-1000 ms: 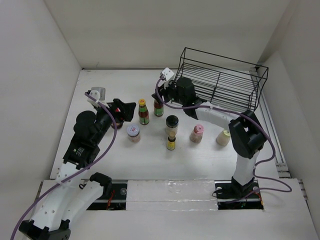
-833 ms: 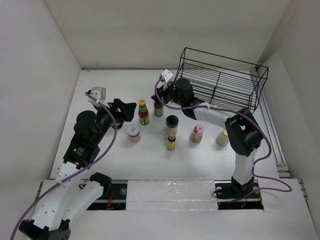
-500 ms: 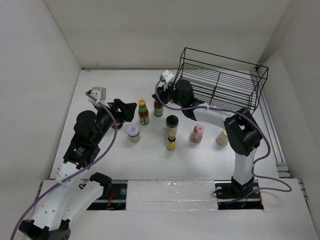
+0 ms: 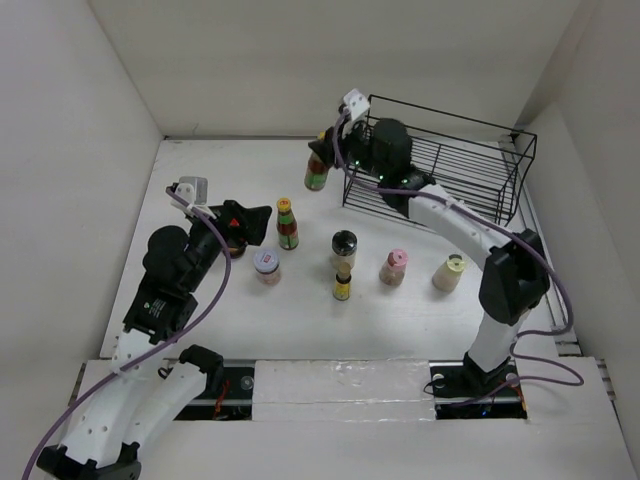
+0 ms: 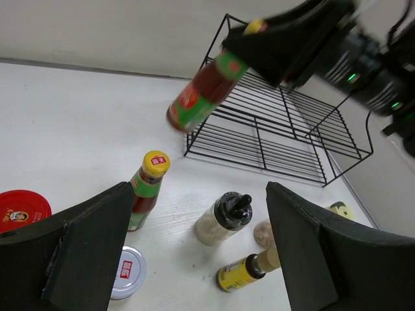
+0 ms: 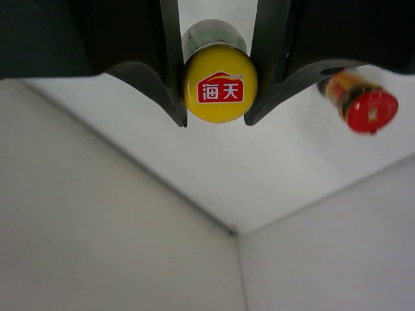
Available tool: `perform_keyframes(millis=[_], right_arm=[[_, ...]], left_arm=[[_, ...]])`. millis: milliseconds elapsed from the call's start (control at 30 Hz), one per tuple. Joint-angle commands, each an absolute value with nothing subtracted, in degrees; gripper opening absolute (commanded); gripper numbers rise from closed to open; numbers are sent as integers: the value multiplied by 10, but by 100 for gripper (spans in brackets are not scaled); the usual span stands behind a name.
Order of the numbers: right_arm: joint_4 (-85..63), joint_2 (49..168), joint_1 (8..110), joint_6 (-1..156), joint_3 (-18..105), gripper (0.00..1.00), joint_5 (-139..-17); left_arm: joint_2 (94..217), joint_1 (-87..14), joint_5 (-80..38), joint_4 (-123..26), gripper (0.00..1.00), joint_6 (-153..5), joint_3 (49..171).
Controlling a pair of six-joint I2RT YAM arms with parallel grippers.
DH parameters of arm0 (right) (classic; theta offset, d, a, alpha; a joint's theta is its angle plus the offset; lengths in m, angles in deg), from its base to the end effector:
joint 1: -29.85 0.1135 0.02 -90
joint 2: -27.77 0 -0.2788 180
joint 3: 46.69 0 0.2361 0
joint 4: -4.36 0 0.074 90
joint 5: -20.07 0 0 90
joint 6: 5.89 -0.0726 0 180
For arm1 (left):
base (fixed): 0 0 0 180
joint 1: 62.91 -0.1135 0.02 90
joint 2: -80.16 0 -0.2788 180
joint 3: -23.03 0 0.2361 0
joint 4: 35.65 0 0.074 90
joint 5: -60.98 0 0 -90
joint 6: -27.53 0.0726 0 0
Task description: Organize the condiment bottles
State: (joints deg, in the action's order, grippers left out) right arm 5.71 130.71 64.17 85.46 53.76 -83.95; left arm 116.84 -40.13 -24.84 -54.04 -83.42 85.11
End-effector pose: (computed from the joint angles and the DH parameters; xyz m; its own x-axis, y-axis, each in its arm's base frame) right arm 0.3722 0.2754 0.3721 0.0012 -0.0269 -0.9996 -0.7472 0.6643 -0.0187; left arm 0.1409 -0.0649 0.3992 -0.0568 -0.3629 -0.9301 0.4632 0.8157 -0.3466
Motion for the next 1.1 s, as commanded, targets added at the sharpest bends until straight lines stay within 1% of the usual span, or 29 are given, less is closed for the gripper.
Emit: perform_keyframes(millis=[0,133,267,333,533,567,700,1067], right_arm=[[137,1234,610,862,639,10,-807],[125,1250,569,862,709,8,-770],[67,1307,538,862,862,8,-720],[52,1340,524,862,902,8,-702],[-10,1425,469,856,1061,8,-702],[-16,1431,464,850,1071,8,-707],[-27,1431,445,844,1064,7,-726],[-22,1406,440,850,949,7,-739]], left_arm=[[1154,-401,-244,-509,79,-839,848],[1154,-401,-233,-514,78,-839,848],[1154,-401,-233,-509,78,-839,848],[1154,-401,-233,-515,78,-839,848],[1159,-401,-238,-510,78,-839,848],[1159,-401,-232,-510,78,-839,848],[1159,-401,-232,-510,78,-839,848],[1165,-401,-227,-510,78,-844,848]])
